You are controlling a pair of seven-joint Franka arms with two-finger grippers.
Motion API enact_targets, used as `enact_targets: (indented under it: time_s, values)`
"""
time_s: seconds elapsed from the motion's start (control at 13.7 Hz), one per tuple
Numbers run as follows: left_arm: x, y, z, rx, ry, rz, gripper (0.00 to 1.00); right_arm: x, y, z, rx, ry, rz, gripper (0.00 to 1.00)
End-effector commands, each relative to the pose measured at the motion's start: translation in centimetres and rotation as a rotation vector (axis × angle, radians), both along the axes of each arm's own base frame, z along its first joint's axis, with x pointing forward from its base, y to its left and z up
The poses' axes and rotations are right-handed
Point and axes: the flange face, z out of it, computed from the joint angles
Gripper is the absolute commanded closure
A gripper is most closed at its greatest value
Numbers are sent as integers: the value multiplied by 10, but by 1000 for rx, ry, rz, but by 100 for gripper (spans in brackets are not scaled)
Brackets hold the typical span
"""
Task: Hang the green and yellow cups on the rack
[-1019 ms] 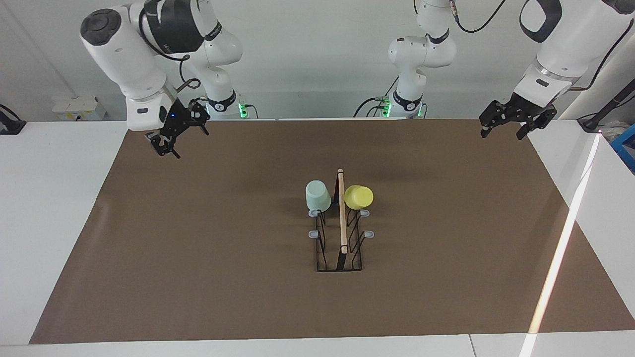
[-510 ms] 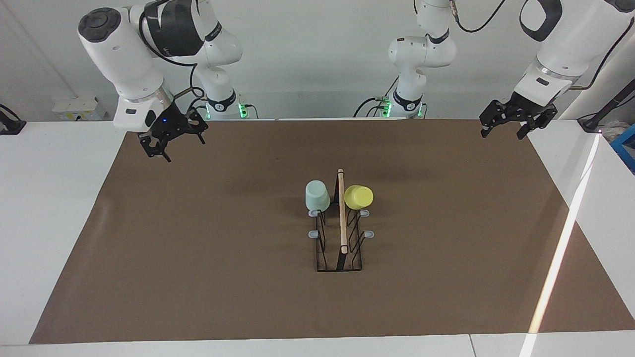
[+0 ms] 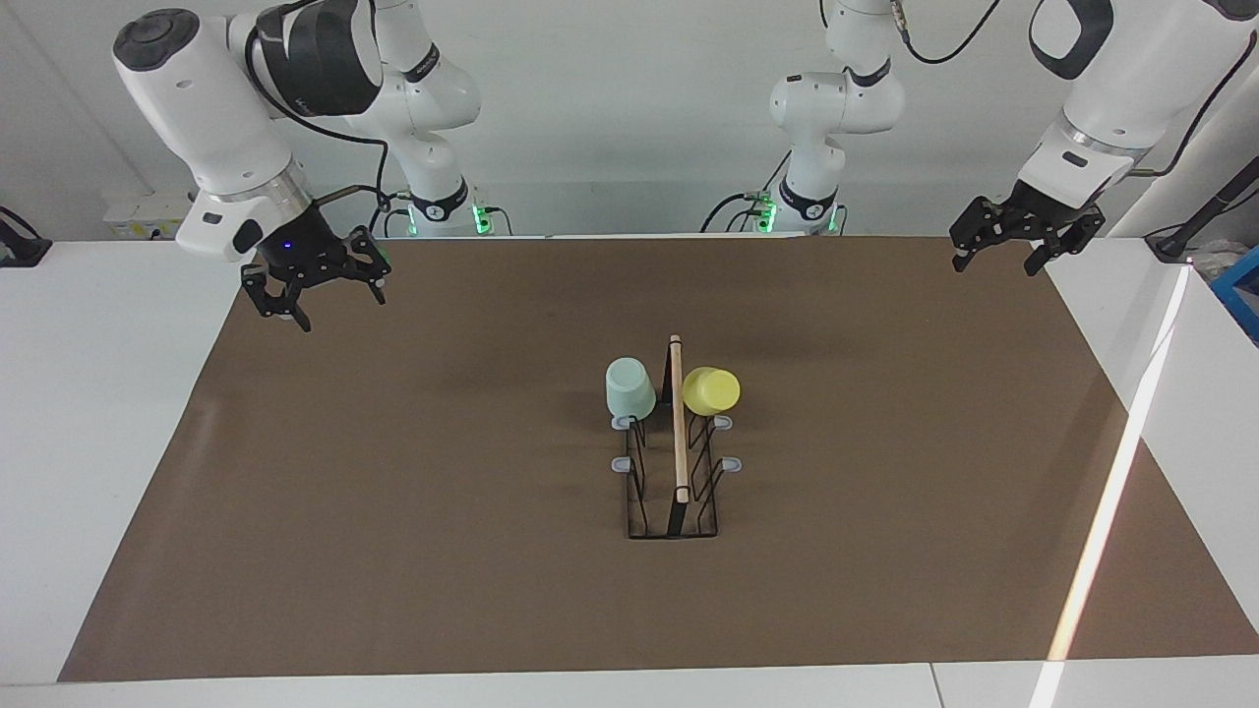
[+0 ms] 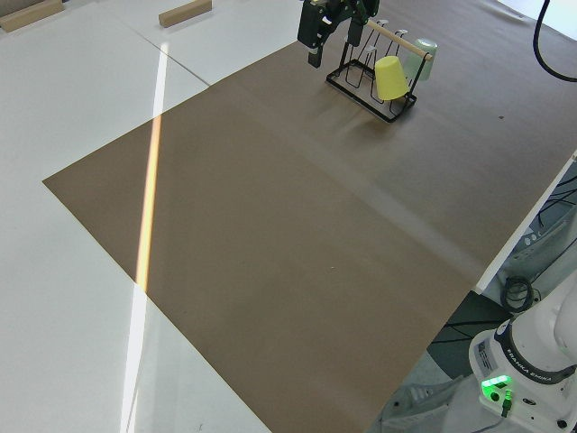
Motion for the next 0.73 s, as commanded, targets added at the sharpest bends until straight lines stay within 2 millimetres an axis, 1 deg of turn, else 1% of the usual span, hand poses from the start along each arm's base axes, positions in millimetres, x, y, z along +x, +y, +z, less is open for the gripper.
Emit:
enact_targets:
  time_s: [0.0, 0.15, 0.29, 0.44, 0.51, 0.66]
  values:
    - [1, -1, 3, 3, 3, -9, 0, 3, -10, 2, -57, 28, -52, 0]
    - [1, -2, 1, 3, 2, -11, 0, 1, -6, 4, -66, 50, -56, 0]
    - [1, -2, 1, 3, 2, -12, 0, -3, -6, 3, -65, 78, -107, 0]
    - [1, -2, 1, 3, 0, -14, 0, -1, -4, 7, -68, 73, -114, 0]
    - [1, -2, 1, 3, 0, -14, 0, 0, -7, 9, -74, 68, -119, 0]
    - [1, -2, 1, 3, 0, -14, 0, 0, -4, 8, -81, 76, -113, 0]
